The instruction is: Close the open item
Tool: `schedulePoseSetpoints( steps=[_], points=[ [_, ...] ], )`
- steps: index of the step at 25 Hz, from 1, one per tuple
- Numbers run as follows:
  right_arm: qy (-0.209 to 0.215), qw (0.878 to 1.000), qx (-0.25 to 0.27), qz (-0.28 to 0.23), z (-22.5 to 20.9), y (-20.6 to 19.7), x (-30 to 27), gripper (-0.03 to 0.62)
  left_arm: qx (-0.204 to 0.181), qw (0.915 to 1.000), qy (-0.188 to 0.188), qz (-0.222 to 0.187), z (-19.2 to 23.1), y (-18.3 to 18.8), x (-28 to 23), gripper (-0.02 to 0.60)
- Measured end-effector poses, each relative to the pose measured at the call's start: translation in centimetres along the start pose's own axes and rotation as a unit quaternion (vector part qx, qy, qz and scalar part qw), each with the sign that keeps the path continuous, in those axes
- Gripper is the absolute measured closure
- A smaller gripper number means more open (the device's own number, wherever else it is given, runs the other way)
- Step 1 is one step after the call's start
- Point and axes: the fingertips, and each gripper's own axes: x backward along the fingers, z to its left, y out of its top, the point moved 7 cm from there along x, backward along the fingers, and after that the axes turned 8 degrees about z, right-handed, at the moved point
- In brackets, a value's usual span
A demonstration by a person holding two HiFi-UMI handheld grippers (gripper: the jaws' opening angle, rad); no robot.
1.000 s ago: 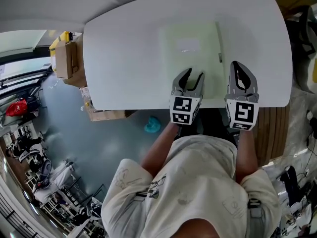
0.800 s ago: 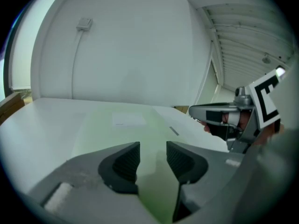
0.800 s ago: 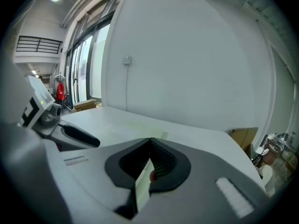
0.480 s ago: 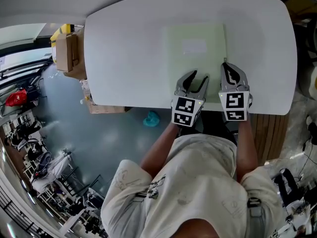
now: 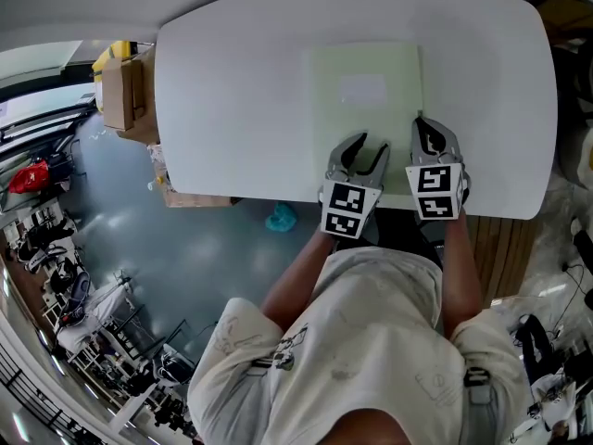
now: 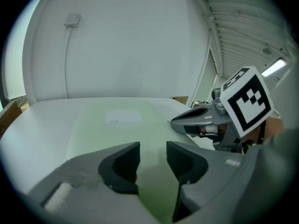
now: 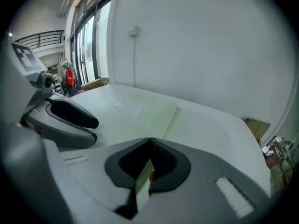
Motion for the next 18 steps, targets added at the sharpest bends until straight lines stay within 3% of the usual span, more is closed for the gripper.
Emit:
schedulePoseSetpoints(
  steps=[9,18],
  points=[
    [0.007,0.998,0.01,0.055,0.2,0.41,-0.57,0.589,0.005,1.0,0.001,-0.004,0.19,-0.02,0.21,0.396],
    [-0.012,0.997,0.024,0.074,0.43,0.56,-0.99,0.59,0.02,0.9995,0.007,-0.023,0.41,0.05,0.3,0.396]
  ],
)
